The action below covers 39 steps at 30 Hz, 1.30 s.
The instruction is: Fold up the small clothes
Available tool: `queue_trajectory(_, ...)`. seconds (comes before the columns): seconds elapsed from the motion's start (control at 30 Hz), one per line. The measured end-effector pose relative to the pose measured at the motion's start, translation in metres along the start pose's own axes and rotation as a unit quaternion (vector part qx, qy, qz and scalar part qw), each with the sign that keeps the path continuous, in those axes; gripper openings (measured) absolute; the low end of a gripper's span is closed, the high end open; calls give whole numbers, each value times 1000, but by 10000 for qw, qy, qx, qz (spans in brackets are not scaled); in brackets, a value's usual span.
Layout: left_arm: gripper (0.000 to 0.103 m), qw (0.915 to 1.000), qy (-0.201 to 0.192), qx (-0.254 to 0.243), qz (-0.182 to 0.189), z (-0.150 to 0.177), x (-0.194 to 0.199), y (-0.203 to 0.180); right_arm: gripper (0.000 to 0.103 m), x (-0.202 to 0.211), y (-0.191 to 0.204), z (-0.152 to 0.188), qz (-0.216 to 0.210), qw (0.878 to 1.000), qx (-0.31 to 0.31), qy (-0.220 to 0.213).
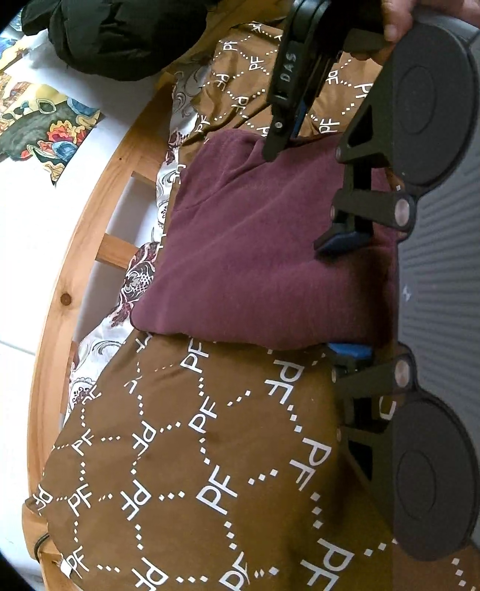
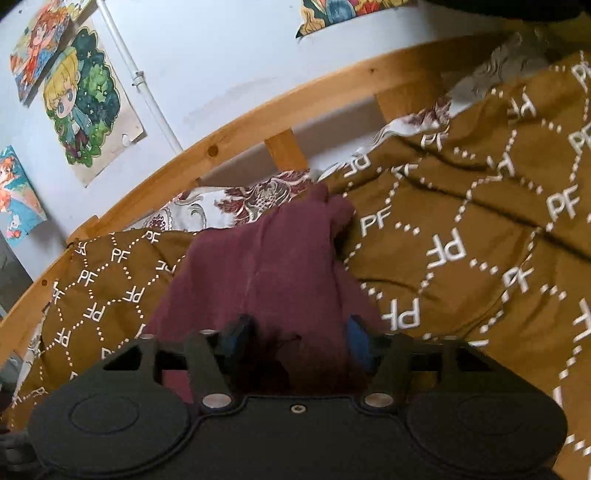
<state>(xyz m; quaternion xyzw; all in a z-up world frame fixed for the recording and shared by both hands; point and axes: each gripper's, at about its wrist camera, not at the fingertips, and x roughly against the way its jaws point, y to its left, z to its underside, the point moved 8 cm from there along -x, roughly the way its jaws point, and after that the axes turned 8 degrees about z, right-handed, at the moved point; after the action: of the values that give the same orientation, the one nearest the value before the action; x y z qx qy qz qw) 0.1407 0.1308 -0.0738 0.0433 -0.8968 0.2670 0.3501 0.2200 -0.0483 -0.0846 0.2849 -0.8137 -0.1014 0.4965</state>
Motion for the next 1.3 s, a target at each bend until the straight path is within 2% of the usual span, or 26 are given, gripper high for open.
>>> queue_trajectory(0.03, 52, 10000, 15, 2, 4, 0, 1, -1, 19, 0, 1, 0, 58, 10000, 65, -15)
queue_trajectory(0.1, 53, 10000, 54, -32, 45, -1, 2, -5, 10, 2, 1, 1, 153, 9996, 218, -83)
queue_trajectory(0.27, 69, 9993, 101, -303, 198, 2, 6, -23, 8, 25, -11, -13, 430, 9970, 380, -525)
queue_trajectory(0.37, 74, 9982, 262, -542, 44, 11, -1, -27, 8, 21, -27, -9, 521, 9977, 211, -375)
queue_trajectory(0.43, 75, 9980, 334, -533, -26, 15, -3, -25, 9, 13, -34, -1, 562, 9980, 121, -247)
queue_trajectory(0.5, 79, 9986, 354, -397, 14, 14, -1, -24, 11, 7, -35, 6, 581, 9981, 153, -164)
queue_trajectory(0.57, 84, 9991, 372, -177, 70, 14, 3, -21, 19, 4, -34, 9, 602, 9980, 109, -184)
queue_trajectory(0.67, 86, 9993, 351, 40, 70, 13, 10, -19, 32, 5, -34, 9, 668, 9975, 119, -214)
queue_trajectory(0.8, 93, 9997, 235, -37, -95, 14, 23, -24, 33, 9, -32, 11, 732, 9966, 285, -231)
queue_trajectory(0.87, 97, 9997, 146, -94, -187, 13, 30, -28, 38, 13, -31, 13, 814, 9955, 425, -239)
queue_trajectory(1.1, 102, 9981, -141, -298, -518, 8, 62, -40, 47, 41, -30, 20, 967, 9922, 720, -329)
queue_trajectory(1.17, 102, 9975, -213, -379, -566, 8, 71, -44, 61, 57, -27, 22, 879, 9920, 795, -441)
queue_trajectory(1.3, 102, 9950, -355, -597, -713, 11, 91, -49, 75, 97, -19, 25, 492, 9923, 864, -743)
